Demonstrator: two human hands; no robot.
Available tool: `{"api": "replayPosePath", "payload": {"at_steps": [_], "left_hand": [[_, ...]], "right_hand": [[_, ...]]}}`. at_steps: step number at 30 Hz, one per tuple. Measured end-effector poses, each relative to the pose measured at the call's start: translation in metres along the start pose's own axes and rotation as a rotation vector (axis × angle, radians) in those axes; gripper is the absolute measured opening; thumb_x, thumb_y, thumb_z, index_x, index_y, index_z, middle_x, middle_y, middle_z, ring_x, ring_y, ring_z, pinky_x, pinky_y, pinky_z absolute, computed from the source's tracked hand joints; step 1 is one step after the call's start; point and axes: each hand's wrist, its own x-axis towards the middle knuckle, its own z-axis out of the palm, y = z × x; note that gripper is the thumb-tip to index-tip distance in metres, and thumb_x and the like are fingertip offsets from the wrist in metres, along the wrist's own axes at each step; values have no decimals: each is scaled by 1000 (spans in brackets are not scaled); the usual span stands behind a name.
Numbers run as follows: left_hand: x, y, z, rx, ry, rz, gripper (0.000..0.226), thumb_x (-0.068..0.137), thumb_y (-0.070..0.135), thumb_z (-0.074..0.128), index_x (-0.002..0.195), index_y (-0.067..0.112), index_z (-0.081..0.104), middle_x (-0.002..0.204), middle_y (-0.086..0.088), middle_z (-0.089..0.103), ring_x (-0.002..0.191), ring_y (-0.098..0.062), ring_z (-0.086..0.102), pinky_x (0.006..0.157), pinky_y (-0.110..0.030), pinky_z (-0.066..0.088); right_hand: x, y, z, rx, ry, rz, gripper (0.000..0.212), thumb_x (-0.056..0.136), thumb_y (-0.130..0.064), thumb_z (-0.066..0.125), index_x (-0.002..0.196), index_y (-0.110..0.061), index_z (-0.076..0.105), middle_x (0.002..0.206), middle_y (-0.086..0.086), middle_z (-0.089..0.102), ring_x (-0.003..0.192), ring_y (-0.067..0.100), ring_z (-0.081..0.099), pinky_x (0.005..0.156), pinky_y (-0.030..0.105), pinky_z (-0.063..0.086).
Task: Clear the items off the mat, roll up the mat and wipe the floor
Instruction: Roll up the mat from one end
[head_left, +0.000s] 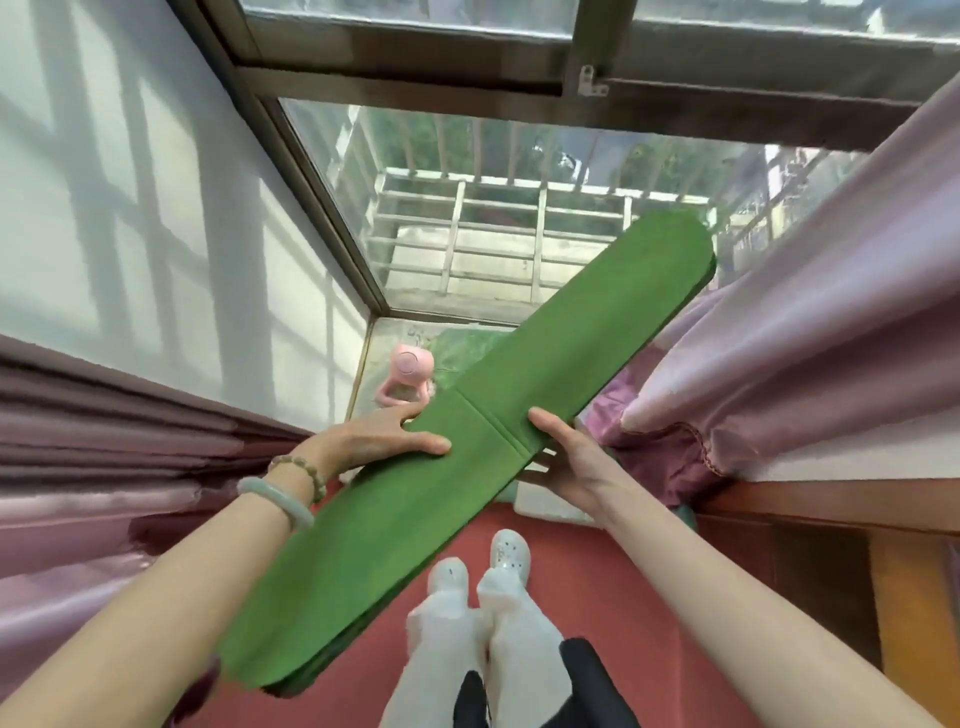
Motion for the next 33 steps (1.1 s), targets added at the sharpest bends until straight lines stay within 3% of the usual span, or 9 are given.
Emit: {"api": "replayPosePath", "payload": {"at_steps": [2, 5, 12, 15, 18, 20, 27, 30, 33], "left_hand": [[44, -12, -6, 14, 5, -24, 109, 49, 85, 65, 143, 42, 30, 155, 7, 16, 136, -20, 33, 114, -45, 27], [113, -25, -5, -26, 5, -13, 116, 47, 87, 61, 146, 36, 27, 156, 8, 9, 139, -23, 25, 116, -43, 19], [304, -101, 40, -70, 8, 5, 94, 71, 54, 73, 147, 26, 24, 153, -8, 26, 137, -21, 31, 102, -25, 26], [370, -135, 68, -86, -33, 18, 103, 63, 46, 79, 147, 23, 24, 145, 4, 38, 125, -10, 42, 97, -18, 29], [420, -158, 89, -97, -43, 21, 102, 65, 35, 83, 147, 23, 24, 125, 15, 38, 114, 2, 36, 93, -12, 28], [453, -170, 100, -105, -34, 26, 99, 66, 32, 83, 146, 22, 26, 126, 12, 42, 111, 2, 36, 89, -9, 29], [528, -194, 121, -104, 13, 69, 94, 65, 40, 82, 143, 26, 32, 139, 3, 43, 115, -1, 36, 95, -19, 29], [541, -203, 127, -72, 37, 75, 90, 68, 47, 78, 143, 27, 32, 144, -2, 40, 128, -6, 35, 102, -22, 28], [541, -209, 132, -56, 46, 76, 88, 73, 50, 72, 145, 27, 28, 149, -3, 34, 136, -11, 30, 104, -23, 23]], "right_hand": [[44, 2, -13, 1, 31, 19, 64, 64, -22, 79, 121, -16, 49, 99, 5, 62, 83, 22, 63, 66, 42, 57], [115, 13, -41, -1, 101, 37, 78, 64, -24, 80, 132, -10, 44, 107, 8, 60, 90, 25, 62, 65, 42, 56], [283, 71, -135, -3, 231, 55, 81, 62, -28, 74, 134, -10, 42, 96, 4, 60, 83, 21, 62, 66, 41, 58], [338, 102, -178, 12, 274, 63, 81, 57, -23, 82, 129, -13, 47, 98, 6, 61, 88, 24, 62, 67, 44, 58], [385, 128, -214, 1, 291, 84, 83, 53, -26, 83, 128, -15, 49, 102, 9, 62, 97, 28, 61, 71, 47, 56], [412, 139, -235, -14, 297, 98, 71, 60, -29, 76, 125, -14, 51, 103, 9, 61, 103, 31, 58, 76, 48, 54], [477, 160, -280, 33, 338, 121, 28, 80, -29, 69, 104, -20, 59, 107, 9, 62, 106, 30, 58, 85, 52, 52], [491, 166, -279, -2, 396, 128, 43, 77, -32, 72, 114, -18, 57, 103, 8, 64, 97, 26, 61, 86, 53, 51], [496, 167, -270, -34, 439, 123, 73, 67, -40, 79, 130, -20, 46, 114, 7, 65, 94, 23, 62, 67, 40, 55]]}}
